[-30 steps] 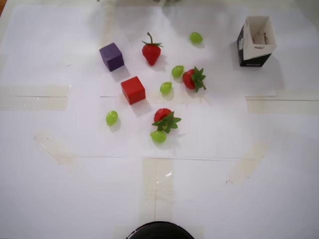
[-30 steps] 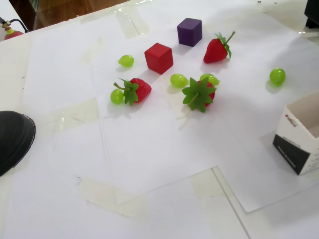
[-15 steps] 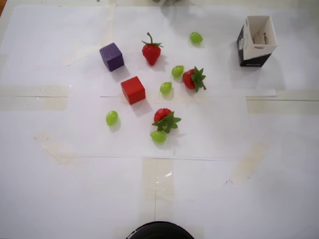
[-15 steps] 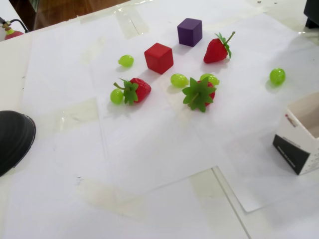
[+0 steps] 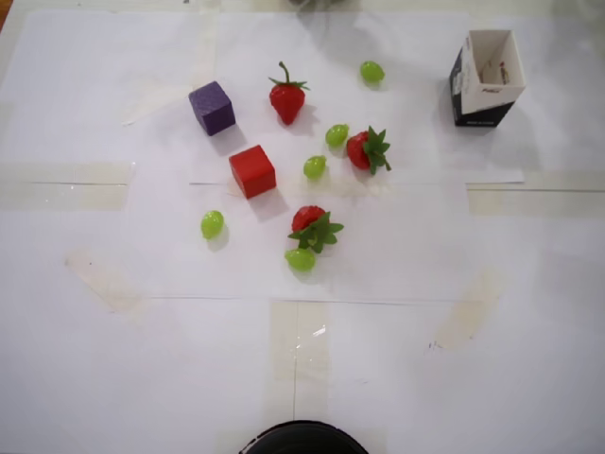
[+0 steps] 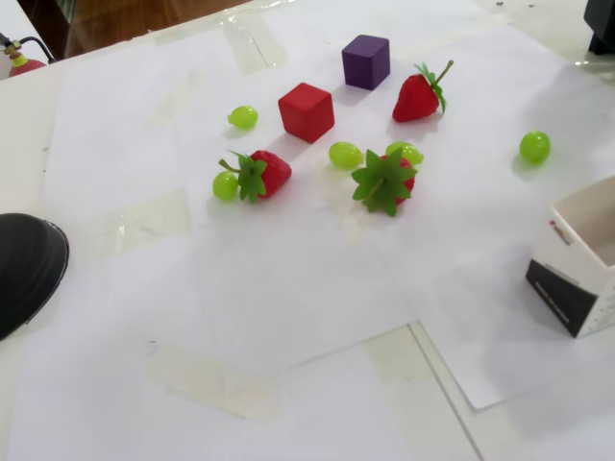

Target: Put the purple cube on top of the red cube

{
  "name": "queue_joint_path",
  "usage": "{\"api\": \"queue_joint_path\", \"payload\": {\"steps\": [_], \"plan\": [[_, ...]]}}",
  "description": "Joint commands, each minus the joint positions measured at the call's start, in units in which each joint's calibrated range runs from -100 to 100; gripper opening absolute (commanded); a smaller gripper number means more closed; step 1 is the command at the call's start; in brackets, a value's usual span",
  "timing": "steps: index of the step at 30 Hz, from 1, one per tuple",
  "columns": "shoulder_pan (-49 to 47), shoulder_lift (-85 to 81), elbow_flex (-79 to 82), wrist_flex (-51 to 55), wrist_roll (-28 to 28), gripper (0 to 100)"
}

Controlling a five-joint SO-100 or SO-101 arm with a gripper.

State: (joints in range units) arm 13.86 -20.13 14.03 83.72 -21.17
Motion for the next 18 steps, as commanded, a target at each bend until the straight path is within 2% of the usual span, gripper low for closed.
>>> {"api": "queue_joint_path", "payload": {"steps": [1, 11, 18], "plan": [[0.85, -1.28, 8.06, -9.78, 3.03, 0], [3.79, 0.95, 20.79, -22.03, 3.91, 2], [5.85, 2.93, 21.7, -26.77, 3.81, 9]]}}
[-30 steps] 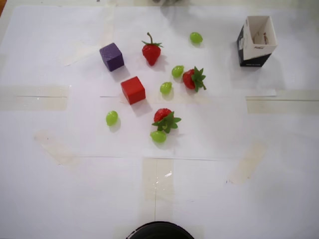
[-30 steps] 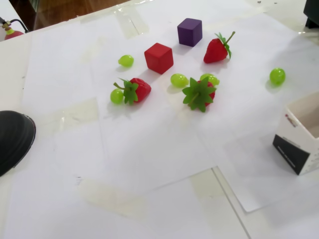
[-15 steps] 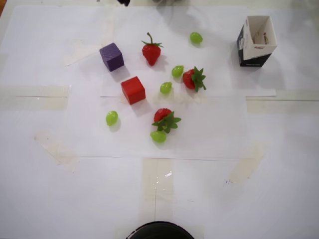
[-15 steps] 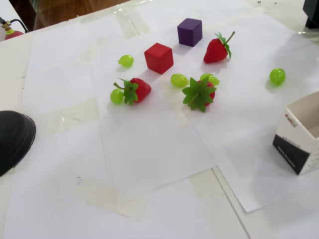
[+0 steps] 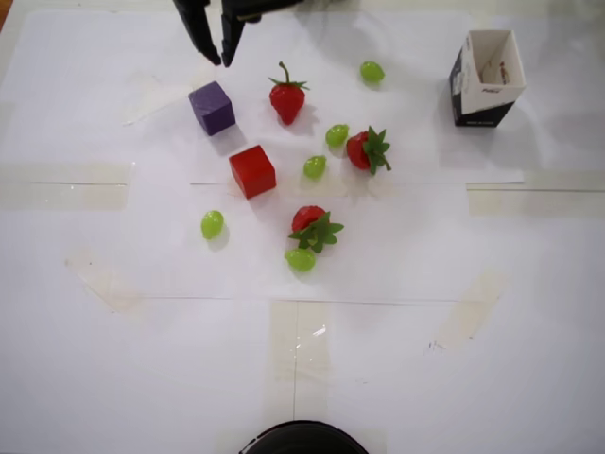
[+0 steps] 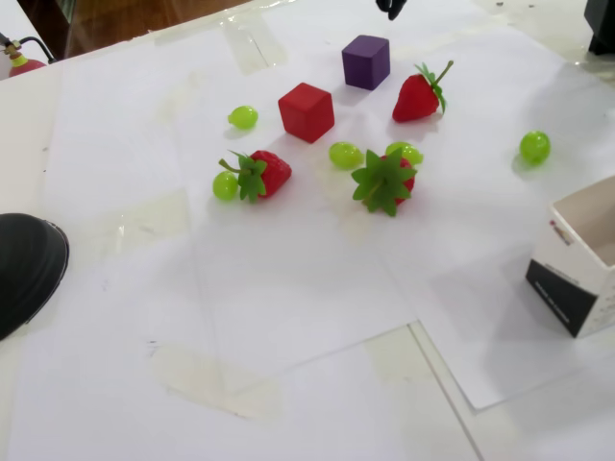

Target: Put the purple cube on top of the red cube

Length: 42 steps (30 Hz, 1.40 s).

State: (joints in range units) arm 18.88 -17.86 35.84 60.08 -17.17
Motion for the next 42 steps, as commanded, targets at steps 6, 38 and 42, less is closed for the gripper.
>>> {"api": "queue_joint_path", "payload": {"steps": [6, 38, 42], "plan": [[0.54, 9.0, -3.75, -4.28, -0.24, 11], [-2.41, 18.11, -9.84, 1.36, -5.76, 34], [-2.85, 19.32, -9.84, 0.79, -5.96, 33]]}}
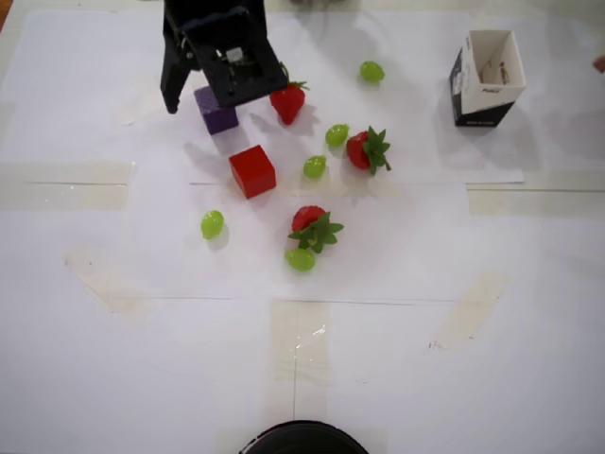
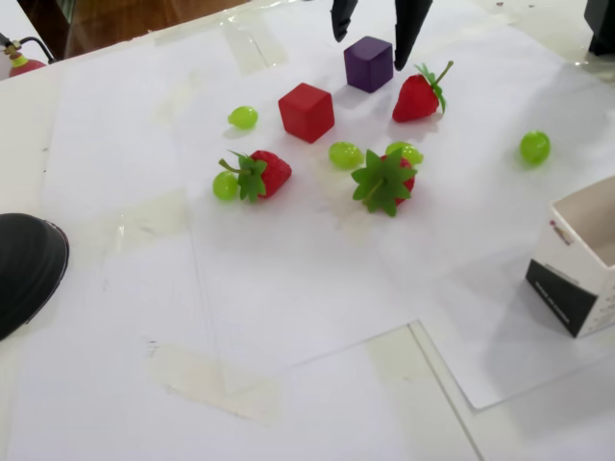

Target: Put the purple cube on top of the red cube

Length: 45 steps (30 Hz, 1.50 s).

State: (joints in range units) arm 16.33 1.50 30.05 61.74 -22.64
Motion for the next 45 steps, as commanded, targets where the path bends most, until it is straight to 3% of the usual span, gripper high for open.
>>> {"api": "queue_joint_path", "payload": {"steps": [1, 45], "plan": [[-0.37, 0.22, -3.95, -1.04, -0.49, 33], [0.44, 0.05, 2.14, -4.47, -2.39, 16]]}}
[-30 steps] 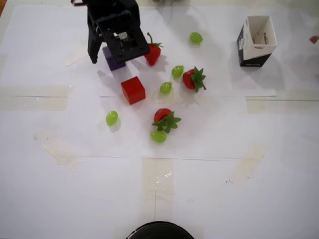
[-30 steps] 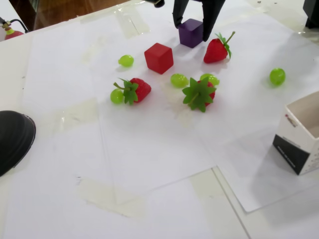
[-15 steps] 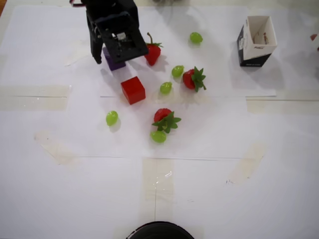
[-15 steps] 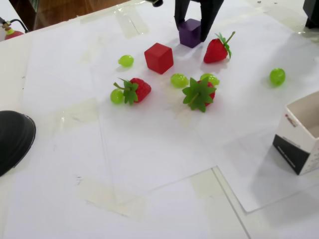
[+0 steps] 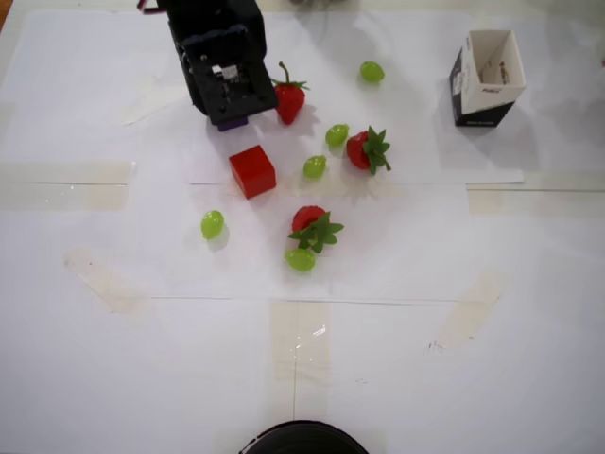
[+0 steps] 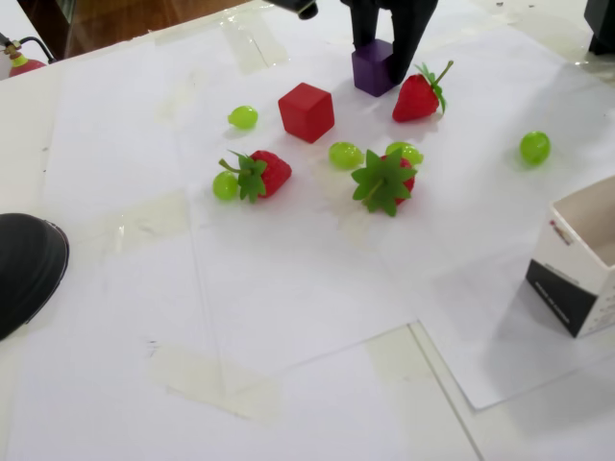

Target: Put the purple cube on top of the red cube

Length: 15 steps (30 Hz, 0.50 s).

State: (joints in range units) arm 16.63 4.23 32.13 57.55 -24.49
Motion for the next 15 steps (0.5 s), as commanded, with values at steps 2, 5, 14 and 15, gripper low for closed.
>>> {"api": "queue_joint_path", "payload": {"steps": [2, 5, 14, 15], "plan": [[0.14, -2.94, 0.15, -0.52, -0.68, 15], [0.21, -3.97, 0.06, -0.52, -0.78, 14], [-0.45, -8.52, -8.85, 9.2, -2.0, 14], [-0.67, -8.95, -10.67, 10.59, -2.1, 14]]}}
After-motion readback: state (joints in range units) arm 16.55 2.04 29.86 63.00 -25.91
